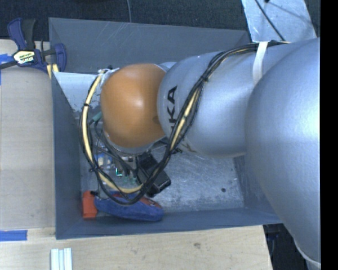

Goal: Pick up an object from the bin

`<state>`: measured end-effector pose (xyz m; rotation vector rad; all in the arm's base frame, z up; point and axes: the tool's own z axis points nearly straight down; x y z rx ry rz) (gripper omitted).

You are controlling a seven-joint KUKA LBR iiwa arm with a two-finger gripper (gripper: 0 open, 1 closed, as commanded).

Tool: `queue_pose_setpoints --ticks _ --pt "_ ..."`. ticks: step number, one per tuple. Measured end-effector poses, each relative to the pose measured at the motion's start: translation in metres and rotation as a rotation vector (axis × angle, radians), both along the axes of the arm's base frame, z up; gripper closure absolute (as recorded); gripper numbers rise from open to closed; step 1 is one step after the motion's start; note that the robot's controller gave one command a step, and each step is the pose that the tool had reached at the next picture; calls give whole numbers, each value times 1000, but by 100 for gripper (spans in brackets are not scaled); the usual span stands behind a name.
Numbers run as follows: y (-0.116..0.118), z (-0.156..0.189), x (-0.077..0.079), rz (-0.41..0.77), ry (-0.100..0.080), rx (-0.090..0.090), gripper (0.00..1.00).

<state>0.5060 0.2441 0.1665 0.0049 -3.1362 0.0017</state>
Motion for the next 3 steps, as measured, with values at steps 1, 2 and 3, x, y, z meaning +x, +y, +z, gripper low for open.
queue_pose_setpoints --ticks 1,2,3 --pt "-31 -94 -19 298 -22 9 0" --pt "-84 -92 -9 228 -8 2 0" --pt "-81 -91 -10 231 -9 4 100"
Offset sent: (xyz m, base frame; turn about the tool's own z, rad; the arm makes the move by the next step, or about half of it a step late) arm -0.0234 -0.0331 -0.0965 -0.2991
